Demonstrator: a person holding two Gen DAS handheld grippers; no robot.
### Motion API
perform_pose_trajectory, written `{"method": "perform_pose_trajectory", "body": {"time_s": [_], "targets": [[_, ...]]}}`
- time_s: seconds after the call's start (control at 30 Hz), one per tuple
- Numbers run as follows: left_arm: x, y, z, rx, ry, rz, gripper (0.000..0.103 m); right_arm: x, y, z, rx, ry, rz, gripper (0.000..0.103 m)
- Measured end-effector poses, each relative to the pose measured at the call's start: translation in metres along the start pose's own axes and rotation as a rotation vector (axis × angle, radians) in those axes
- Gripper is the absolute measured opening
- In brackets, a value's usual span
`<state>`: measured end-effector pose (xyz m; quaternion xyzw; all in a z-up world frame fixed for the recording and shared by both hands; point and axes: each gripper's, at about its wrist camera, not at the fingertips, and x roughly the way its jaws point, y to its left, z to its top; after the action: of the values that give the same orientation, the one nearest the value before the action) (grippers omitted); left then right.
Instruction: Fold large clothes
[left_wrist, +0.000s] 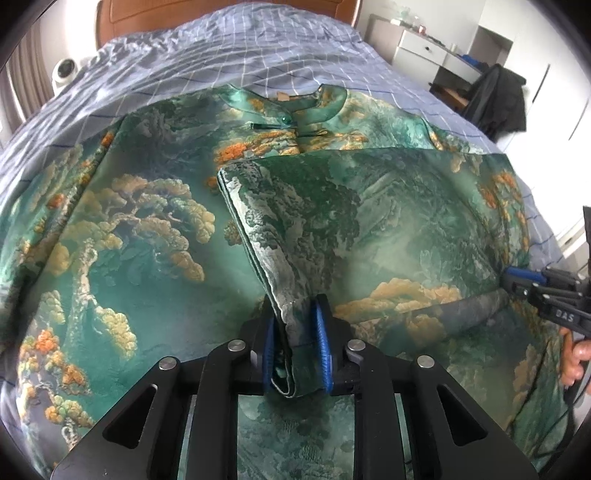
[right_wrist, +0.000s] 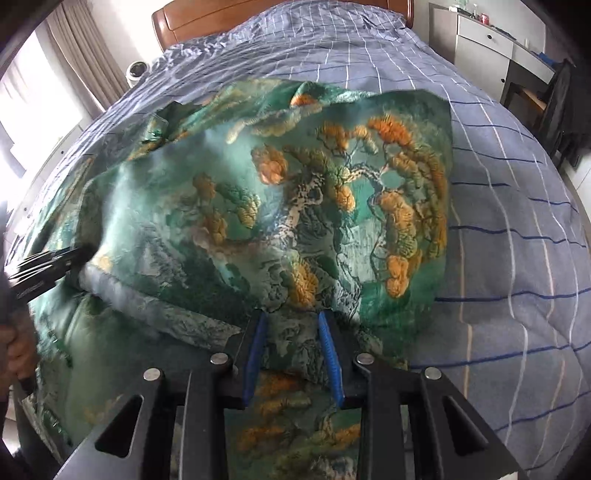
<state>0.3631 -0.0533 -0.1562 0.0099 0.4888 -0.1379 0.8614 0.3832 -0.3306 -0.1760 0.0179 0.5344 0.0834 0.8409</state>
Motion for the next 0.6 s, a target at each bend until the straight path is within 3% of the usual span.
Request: {"method": "perform_pose_trajectory", "body": {"time_s": [0.1,0.27,0.4,0.6], "targets": [[-0.006,-0.004,-0.002,0.022,-0.018,0.034,0.028,0.004,0.003,0.002,-0.006,-0.016,-0.024,0.030],[-0.025,-0.008,-0.009,0.053,-0.054,0.072,0.061,-0.016,0.012,-0.006,-0.004,-0.075,-0.093,0.032],[-0.046,-0.013,-0.020,0.104,-0.092,0.118,0.074,-0.039,0.021,-0.018,0.013,-0.065,-0.105,0.076],[-0.074,-0.007,-0.042,0.117,-0.122,0.180,0.082,-0.077,0.056,-0.040,-0.021,-0.126,-0.119,0.076]]}}
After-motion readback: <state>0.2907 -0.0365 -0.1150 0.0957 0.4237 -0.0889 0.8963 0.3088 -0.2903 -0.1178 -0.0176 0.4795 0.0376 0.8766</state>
